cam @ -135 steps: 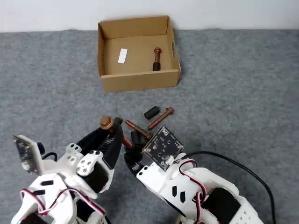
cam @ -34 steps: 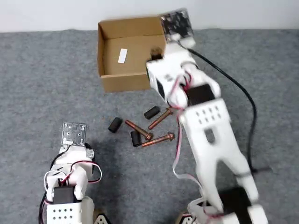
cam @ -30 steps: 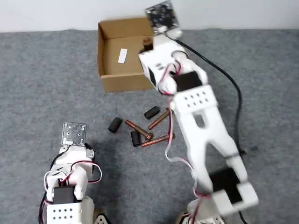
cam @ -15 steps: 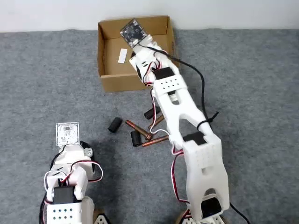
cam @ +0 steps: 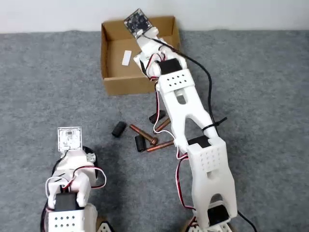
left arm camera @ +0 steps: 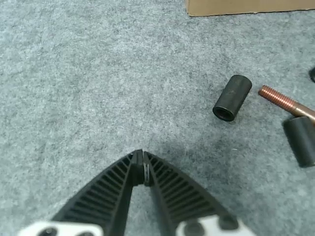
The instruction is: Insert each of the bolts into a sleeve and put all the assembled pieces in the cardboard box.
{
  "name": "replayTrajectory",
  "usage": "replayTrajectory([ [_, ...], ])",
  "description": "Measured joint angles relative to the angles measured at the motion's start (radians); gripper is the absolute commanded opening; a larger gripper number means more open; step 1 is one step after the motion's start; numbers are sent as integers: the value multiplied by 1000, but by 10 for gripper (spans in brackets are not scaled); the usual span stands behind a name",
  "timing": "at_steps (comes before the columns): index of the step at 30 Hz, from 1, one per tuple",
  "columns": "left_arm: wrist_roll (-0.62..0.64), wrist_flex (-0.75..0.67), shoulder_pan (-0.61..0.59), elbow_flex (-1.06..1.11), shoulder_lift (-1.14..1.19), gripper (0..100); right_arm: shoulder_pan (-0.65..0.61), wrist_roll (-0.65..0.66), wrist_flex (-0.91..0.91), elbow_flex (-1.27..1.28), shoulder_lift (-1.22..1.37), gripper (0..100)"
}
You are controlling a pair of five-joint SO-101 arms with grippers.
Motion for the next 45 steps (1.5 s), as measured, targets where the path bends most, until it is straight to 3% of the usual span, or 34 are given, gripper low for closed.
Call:
replayTrajectory([
  [19,0,0,0,0,0,5,-35,-244,807,-311,-44,8],
  [25,0,0,0,0,0,5,-95,-293,825,-258,-172,8],
  [34,0,0,0,0,0,5,-203,-417,825,244,-442,10],
  [41,0,0,0,0,0,5,-264,-534,825,419,-408,184],
  [45,0,0,0,0,0,5,-264,-591,825,419,-299,177],
])
